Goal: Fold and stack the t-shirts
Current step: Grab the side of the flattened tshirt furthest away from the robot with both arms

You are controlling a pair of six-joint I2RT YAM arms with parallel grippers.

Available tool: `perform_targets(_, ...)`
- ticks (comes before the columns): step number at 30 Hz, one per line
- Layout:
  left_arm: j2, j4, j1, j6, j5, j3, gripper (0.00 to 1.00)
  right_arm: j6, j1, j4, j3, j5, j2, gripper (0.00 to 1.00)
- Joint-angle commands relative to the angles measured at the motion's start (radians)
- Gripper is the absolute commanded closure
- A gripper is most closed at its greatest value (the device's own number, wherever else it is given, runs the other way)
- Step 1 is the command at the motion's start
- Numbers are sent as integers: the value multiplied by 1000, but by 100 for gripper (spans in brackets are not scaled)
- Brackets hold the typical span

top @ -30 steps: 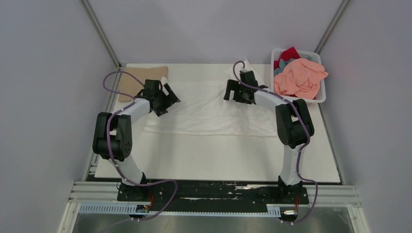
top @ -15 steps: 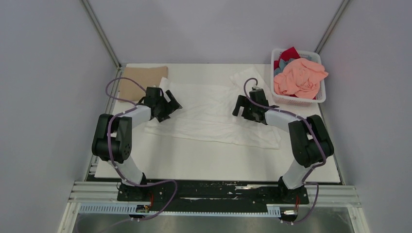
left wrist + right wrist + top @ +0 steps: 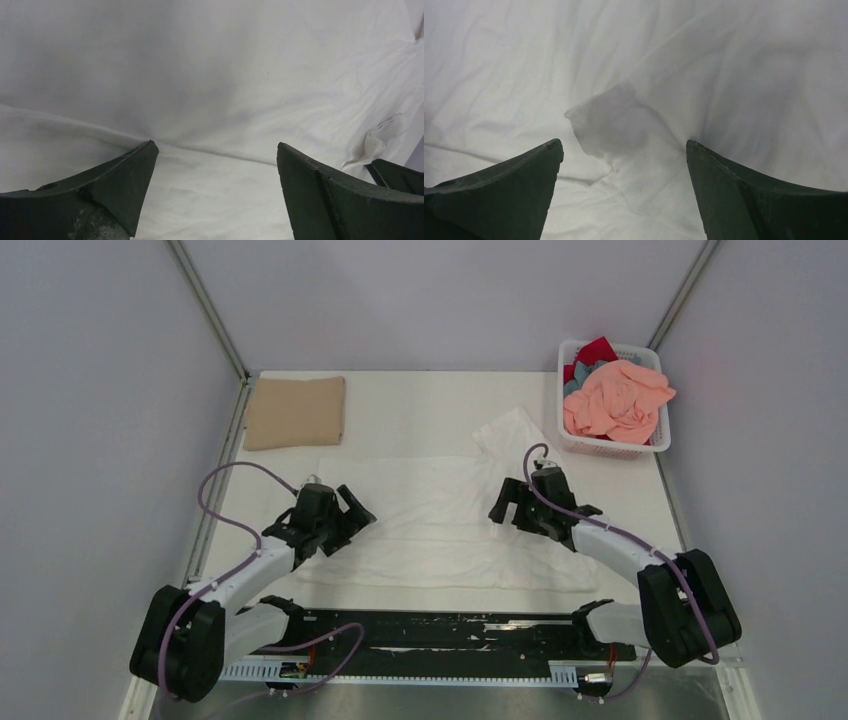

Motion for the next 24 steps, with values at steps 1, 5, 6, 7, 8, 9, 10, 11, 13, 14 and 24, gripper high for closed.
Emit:
perform_targets(1,-152,-326,-25,-142,-103,-122,0,23,10,-53,-48,6,-79,0)
perform_targets(5,-298,-380,-25,-153,-182,-125,0,10,10,-62,-51,19,-118,0)
perform_targets(6,-312,-389,-25,-151,-215,-119,0,8,10,-67,-44,26,-119,0)
perform_targets(7,-327,-396,-25,-148,-238,-99,0,4,10,-77,-36,35,-119,0)
perform_targets(8,-330,-414,-25,-148,-289,-86,0,2,10,-88,-25,52,-117,0)
perform_targets(9,-324,-421,-24,-146,-316,-60,0,2,10,-101,-14,84,-115,0)
perform_targets(10,-315,-443,-23,-148,-364,-43,0,2,10,-109,-2,113,-113,0)
perform_targets(11,-291,-450,-18,-142,-382,-4,0,6,9,-118,14,136,-111,0)
perform_targets(13,-241,-454,-9,-110,-415,66,0,6,10,-127,64,155,-102,0)
perform_targets(14,-222,-453,-6,-100,-429,92,0,-1,10,-129,96,164,-88,0)
perform_targets(24,150,-284,263,61,-348,445,0,-137,-13,-130,577,275,247,0)
